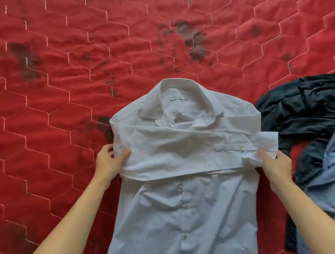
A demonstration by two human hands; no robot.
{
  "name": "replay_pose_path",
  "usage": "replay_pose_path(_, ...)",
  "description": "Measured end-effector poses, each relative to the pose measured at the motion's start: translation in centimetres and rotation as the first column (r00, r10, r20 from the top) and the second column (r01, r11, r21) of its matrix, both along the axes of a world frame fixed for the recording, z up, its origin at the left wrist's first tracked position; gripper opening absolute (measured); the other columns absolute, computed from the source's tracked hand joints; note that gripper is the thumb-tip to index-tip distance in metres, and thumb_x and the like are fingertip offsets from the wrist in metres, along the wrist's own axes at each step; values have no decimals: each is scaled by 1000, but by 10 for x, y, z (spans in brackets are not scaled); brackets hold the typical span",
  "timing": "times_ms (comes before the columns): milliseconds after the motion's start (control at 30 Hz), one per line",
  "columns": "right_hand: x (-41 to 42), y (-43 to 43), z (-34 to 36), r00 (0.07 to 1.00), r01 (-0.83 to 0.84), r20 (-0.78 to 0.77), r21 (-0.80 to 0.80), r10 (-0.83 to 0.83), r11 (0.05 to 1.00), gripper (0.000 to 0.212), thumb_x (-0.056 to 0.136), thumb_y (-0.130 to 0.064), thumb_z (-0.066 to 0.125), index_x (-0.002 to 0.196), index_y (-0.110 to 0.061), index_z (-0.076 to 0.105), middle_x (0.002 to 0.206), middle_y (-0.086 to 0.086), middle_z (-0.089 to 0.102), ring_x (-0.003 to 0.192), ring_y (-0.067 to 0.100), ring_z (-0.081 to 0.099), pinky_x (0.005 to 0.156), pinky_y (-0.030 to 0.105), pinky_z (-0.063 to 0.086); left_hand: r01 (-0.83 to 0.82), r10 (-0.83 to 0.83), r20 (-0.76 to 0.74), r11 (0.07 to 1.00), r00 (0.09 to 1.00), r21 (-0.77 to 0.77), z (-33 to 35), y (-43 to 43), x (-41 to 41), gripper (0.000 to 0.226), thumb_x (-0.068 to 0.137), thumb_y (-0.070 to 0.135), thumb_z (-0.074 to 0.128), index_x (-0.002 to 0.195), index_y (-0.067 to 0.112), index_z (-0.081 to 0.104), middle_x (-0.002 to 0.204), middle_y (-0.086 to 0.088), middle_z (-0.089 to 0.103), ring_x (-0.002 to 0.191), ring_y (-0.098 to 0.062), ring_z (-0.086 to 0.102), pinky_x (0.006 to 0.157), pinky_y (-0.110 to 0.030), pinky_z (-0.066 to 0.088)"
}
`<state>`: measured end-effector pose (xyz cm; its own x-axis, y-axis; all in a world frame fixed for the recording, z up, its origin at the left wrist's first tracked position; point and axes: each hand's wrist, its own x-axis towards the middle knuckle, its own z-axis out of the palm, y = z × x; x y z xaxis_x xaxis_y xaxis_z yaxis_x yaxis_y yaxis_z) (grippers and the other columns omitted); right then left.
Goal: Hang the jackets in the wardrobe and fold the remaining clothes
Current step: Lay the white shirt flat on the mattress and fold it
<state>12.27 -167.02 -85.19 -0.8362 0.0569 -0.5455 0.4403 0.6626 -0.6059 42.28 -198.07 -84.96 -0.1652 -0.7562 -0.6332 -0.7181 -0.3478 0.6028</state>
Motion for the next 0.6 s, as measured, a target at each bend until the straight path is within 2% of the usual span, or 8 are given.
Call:
replay_pose_path(133,-1,-1,7,986,-167,-37,-61,165,984,19,95,-12,65,113,-7,67,98,7,67,84,16,61,74,30,48,-74,73,-14,966,997,-249,0,-7,2,41,85,20,78,119,5,63,111,-8,67,103,-26,65,87,-38,54)
replay_pose_path(200,-3,-3,7,975,-216,-75,-85,210,973,19,95,-12,64,114,-12,66,93,8,68,84,17,62,78,32,51,-109,102,-40,950,994,-291,1,-9,6,38,91,21,72,124,5,61,112,-11,68,102,-24,65,86,-34,53)
replay_pose_path(267,-2,-5,7,967,-232,-124,-71,222,970,24,97,-15,62,120,-13,65,98,6,69,92,18,64,85,35,51,-94,92,-20,964,996,-248,1,-9,13,47,96,32,64,136,7,54,115,-7,66,105,-19,62,88,-31,50)
replay_pose_path(333,3,-6,8,966,-210,-157,-15,205,978,31,100,-21,55,129,-10,60,113,7,69,106,20,62,92,32,46,-47,55,45,985,997,-168,-1,-5,28,61,96,47,58,144,11,46,118,-2,59,111,-17,57,96,-34,48)
replay_pose_path(433,18,4,10,976,-192,-91,84,200,978,43,104,-36,44,134,-8,56,134,12,60,125,30,54,97,34,39,37,-26,137,996,990,-77,-5,20,59,68,90,62,58,140,16,49,115,-2,62,113,-21,59,100,-45,50)
replay_pose_path(533,50,28,8,960,-280,51,66,277,958,58,101,-54,42,135,-9,55,132,9,60,125,30,53,100,41,40,112,-105,204,993,973,-25,-2,63,86,61,88,56,66,131,14,55,108,0,64,105,-20,61,93,-36,49)
replay_pose_path(600,76,48,9,933,-339,132,21,334,941,59,95,-60,51,130,-13,57,120,-1,61,115,25,57,92,38,45,143,-141,258,990,956,12,-3,91,107,55,83,55,71,120,15,60,102,2,67,99,-20,64,87,-37,51)
